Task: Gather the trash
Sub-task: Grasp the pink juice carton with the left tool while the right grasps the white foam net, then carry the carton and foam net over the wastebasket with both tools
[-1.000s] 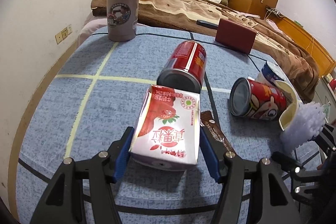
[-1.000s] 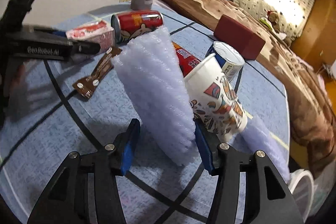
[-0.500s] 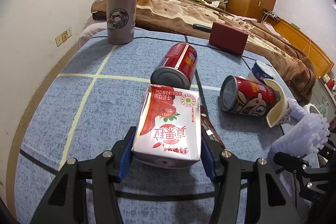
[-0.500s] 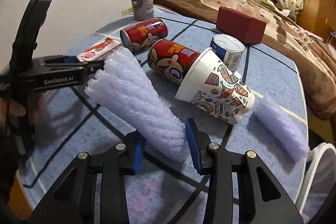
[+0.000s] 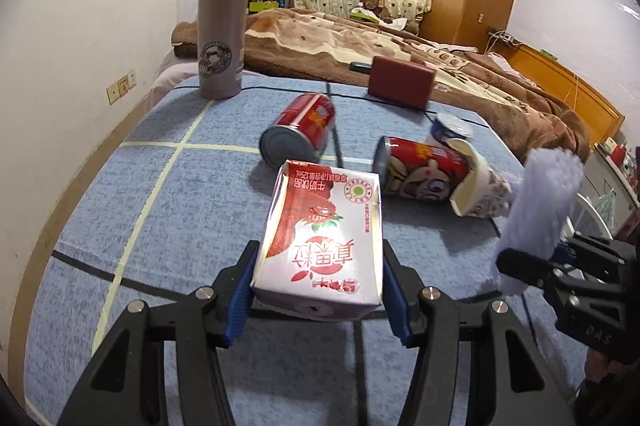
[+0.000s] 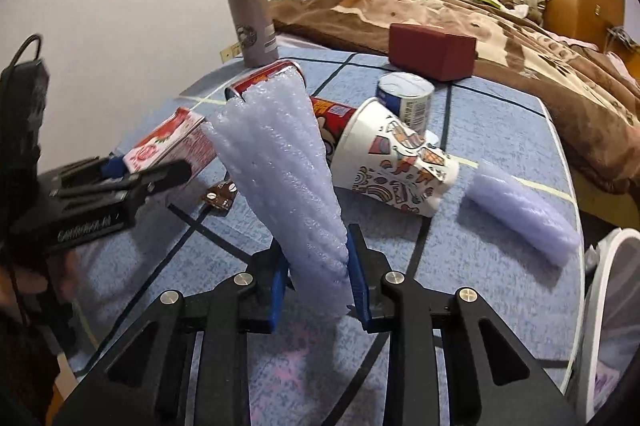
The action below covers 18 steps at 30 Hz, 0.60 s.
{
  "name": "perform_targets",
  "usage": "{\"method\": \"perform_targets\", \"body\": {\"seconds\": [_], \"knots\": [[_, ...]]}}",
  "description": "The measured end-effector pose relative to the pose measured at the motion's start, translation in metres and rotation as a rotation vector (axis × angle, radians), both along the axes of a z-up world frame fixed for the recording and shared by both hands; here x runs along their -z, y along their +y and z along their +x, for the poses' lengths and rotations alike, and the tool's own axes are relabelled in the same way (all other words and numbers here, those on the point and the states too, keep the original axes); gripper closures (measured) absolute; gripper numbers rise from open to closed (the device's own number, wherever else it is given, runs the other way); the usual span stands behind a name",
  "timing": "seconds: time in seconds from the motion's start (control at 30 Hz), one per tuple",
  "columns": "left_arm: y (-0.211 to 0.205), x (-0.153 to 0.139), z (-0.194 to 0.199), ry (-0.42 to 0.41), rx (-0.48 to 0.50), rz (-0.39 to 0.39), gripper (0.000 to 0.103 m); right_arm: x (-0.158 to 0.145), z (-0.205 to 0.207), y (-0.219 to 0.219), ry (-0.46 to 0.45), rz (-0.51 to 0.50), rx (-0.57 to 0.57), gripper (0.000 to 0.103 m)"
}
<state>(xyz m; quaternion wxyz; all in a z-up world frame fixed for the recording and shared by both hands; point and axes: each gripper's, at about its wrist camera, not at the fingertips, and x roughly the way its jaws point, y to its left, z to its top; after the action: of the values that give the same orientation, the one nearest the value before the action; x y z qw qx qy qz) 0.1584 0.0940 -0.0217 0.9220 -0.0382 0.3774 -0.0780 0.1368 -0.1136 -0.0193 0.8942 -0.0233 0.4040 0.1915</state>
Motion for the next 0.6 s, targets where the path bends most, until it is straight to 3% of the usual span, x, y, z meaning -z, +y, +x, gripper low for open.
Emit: {"method": "perform_targets", "body": {"seconds": [0.6], "knots": [[-0.05,-0.019,-0.04,-0.063,0.054,0.014,0.045,-0.009,-0.014,-0.035,-0.021,0.079,0.101,0.074]]}}
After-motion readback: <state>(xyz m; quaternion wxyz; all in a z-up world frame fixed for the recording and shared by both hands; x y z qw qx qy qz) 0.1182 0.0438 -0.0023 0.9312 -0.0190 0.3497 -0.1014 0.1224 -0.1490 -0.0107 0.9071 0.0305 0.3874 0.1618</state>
